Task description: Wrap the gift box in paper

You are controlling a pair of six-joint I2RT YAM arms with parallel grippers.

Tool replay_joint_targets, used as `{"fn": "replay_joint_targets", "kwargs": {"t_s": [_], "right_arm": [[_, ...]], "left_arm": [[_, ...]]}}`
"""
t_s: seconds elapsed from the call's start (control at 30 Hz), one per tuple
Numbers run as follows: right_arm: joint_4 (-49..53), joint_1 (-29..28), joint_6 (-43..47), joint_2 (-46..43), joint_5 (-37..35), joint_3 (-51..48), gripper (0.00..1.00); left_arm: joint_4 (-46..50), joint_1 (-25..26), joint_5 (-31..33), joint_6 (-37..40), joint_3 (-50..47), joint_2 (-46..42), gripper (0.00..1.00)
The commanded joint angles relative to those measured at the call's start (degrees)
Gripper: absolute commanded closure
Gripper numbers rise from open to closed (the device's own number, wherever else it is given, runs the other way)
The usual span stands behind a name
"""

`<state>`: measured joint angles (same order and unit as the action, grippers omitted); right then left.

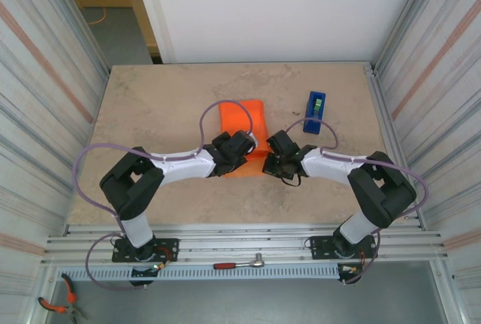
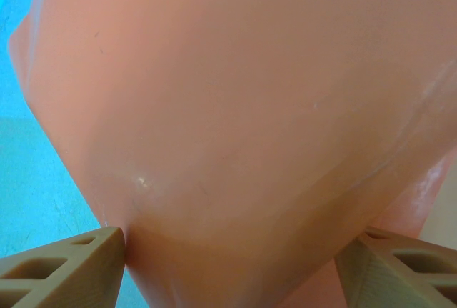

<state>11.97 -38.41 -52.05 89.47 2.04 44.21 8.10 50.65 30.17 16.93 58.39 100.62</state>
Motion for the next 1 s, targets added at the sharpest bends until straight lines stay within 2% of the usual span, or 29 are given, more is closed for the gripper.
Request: {"fn": "replay_joint_targets", "kwargs": {"t_s": [0.0,0.43,0.97], "right_arm": [[-2.0,-0.4,-1.1,-3.0,1.1,-0.1,1.0],[-13.1,-0.5,-4.0,-1.4,4.3,-0.4,1.0],[-34.9,-3.7,-9.0,6.3,0.0,-5.3,1.0]], "left_arm": [[2.5,1.1,-4.1,0.3,-0.5,2.2,0.24],[2.6,1.3,-4.4,0.1,-0.3,2.5,0.24],[2.6,1.7,-4.8,-0.2,-0.6,2.1,0.24]]}}
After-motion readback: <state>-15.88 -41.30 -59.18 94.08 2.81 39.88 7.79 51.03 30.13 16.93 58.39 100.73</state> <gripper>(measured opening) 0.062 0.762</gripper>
